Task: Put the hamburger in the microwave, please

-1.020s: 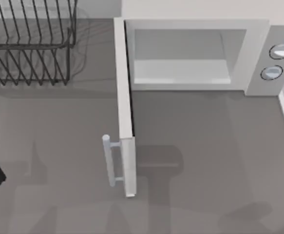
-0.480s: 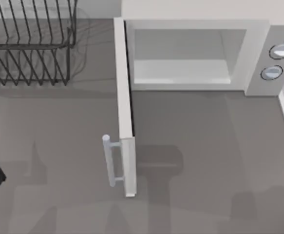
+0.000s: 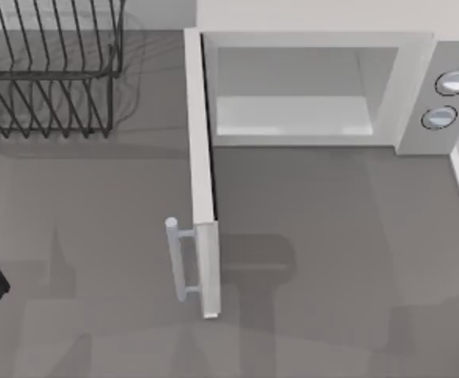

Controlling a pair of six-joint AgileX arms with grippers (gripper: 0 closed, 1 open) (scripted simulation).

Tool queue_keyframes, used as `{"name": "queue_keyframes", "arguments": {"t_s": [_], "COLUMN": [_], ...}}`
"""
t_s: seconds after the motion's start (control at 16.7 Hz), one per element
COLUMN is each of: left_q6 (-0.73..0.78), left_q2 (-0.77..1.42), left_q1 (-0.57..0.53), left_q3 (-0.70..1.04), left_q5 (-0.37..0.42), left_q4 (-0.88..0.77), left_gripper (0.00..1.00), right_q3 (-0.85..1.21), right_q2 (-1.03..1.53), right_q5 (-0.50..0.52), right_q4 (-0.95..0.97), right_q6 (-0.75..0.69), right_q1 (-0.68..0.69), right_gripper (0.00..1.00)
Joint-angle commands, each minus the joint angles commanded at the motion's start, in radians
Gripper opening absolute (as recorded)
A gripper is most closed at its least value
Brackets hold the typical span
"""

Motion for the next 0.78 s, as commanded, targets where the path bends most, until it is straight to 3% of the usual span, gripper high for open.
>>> {"name": "queue_keyframes", "arguments": {"t_s": [0.36, 0.72, 0.78], "left_q6": [0.0, 0.0, 0.0], "left_q2": [0.0, 0.0, 0.0], "left_q1": [0.0, 0.0, 0.0], "left_q3": [0.0, 0.0, 0.0], "left_q5": [0.0, 0.0, 0.0], "left_q4": [0.0, 0.0, 0.0], "left_gripper": [1.0, 1.0, 1.0], "right_q3": [-0.134, -0.158, -0.158], "right_q2": [0.142, 0.168, 0.168], "right_q5": [0.0, 0.0, 0.0], "right_q4": [0.287, 0.329, 0.329], "right_q6": [0.001, 0.001, 0.001], "right_q1": [-0.002, -0.002, -0.002], "right_gripper": [1.0, 1.0, 0.92]}}
